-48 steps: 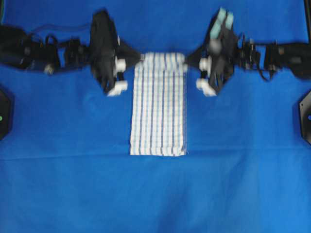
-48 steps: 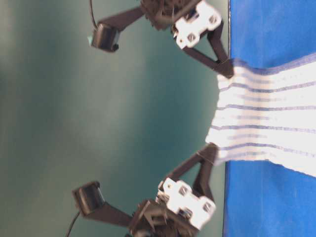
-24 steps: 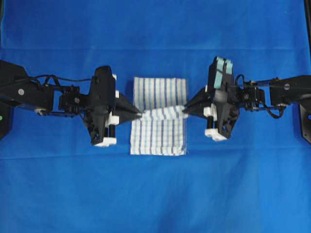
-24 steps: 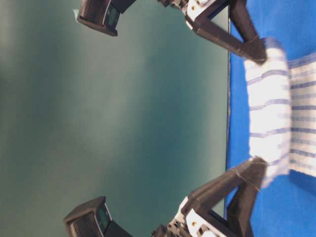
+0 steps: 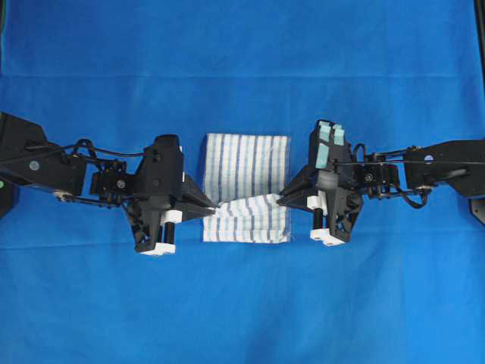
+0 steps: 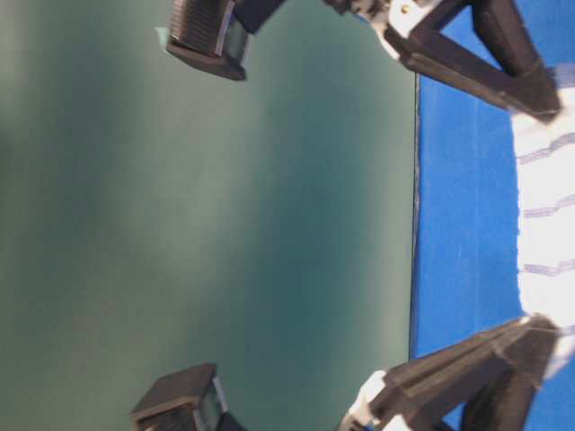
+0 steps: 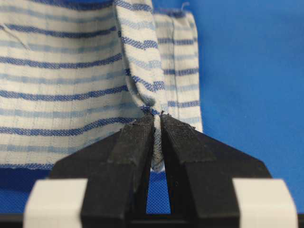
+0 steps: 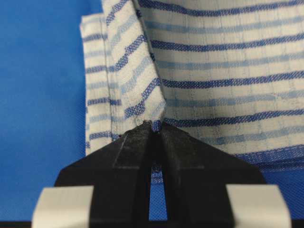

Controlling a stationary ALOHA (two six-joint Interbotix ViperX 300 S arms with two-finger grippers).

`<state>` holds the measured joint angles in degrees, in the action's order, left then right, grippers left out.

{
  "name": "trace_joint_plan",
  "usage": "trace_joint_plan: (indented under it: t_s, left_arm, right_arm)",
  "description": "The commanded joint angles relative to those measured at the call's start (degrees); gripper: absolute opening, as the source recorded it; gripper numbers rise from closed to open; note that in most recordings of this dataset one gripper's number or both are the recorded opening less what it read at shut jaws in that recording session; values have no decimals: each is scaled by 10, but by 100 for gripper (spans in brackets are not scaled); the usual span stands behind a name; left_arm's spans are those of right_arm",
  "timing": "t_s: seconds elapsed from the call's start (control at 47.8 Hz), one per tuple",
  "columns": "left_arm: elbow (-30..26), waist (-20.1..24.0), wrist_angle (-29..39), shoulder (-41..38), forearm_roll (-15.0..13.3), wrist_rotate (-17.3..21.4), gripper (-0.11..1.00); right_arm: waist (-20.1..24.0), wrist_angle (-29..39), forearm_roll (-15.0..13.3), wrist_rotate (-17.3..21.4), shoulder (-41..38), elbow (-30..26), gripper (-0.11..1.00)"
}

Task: Fold the blue towel.
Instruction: 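Fold the far end toward the near end with both grippers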

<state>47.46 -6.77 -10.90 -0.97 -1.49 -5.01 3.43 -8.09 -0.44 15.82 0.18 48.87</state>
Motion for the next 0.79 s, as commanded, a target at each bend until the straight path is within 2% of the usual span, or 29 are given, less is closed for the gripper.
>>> trace_joint_plan:
  t_s: [0.0,0.565,0.628,0.69,0.774]
  left_arm:
    - [-5,-5,-2,-8,-1,1,4]
    - [-3,-8,-33,-27,0,0,5]
    - [-3,-8,-33,-26,-1,0,8]
    - [-3,-8,-33,-26,-1,1,20]
    - [-4,-10,-28,-25,-1,1,40]
  right_arm:
    - [4,0,4,-1,2,-9,6]
    - [13,0,4,-1,-31,-30,7]
    - [16,0,4,-1,-31,-33,7]
    - [20,0,4,-1,-31,-36,16]
    - [28,0,4,-1,-25,-44,41]
